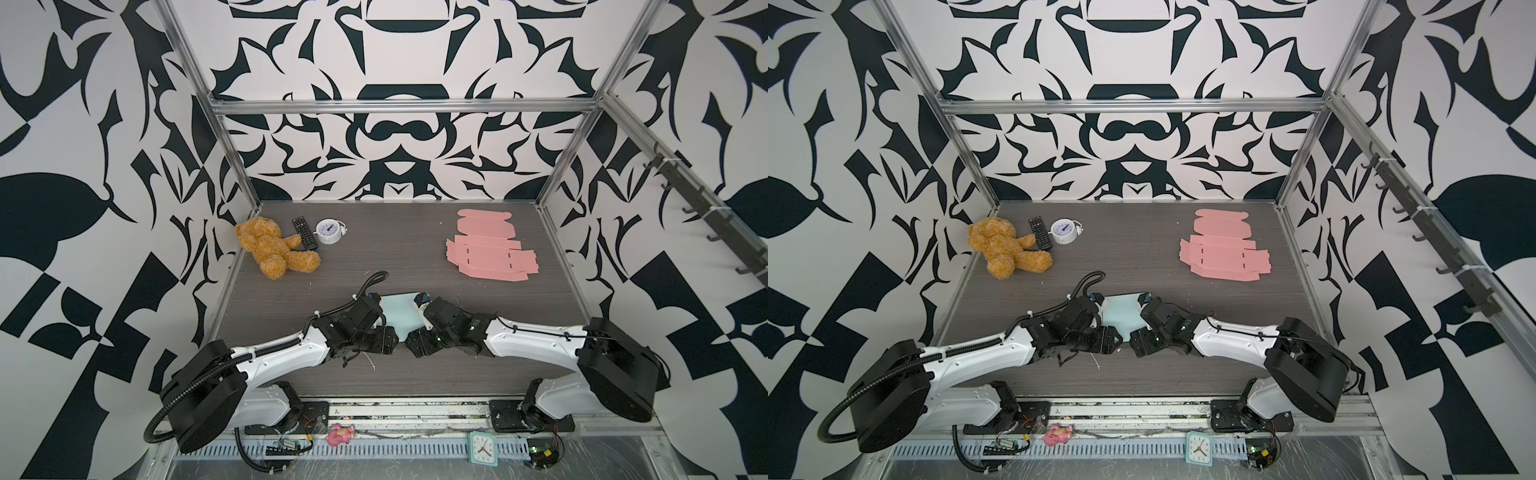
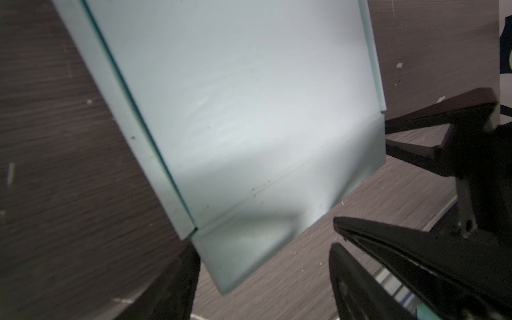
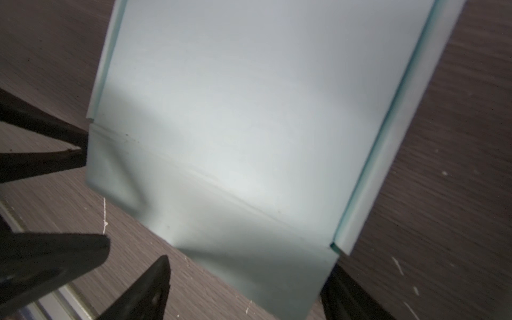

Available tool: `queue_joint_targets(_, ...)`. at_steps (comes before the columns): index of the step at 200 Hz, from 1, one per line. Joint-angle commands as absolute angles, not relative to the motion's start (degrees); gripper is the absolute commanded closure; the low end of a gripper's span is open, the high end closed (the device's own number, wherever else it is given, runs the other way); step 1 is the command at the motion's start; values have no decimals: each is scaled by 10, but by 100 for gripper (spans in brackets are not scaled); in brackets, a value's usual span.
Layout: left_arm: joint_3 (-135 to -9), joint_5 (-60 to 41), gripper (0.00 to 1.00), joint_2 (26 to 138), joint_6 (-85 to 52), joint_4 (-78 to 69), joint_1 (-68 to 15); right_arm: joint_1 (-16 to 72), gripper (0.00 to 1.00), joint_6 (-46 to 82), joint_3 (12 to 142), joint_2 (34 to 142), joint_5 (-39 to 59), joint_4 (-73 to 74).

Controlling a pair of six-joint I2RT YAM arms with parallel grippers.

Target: Fold the paper box

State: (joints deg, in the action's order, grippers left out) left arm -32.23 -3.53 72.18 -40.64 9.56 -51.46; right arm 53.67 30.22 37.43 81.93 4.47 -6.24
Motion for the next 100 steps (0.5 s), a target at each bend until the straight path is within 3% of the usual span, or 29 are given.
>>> queue_joint_targets(1,-314,-26,26,746,-411,83,-518,542,16,299,392,818,37,-63)
queue_joint_targets(100,-330,-14,33,762,-402,97,-517,542,16,295,404,827,23,-79)
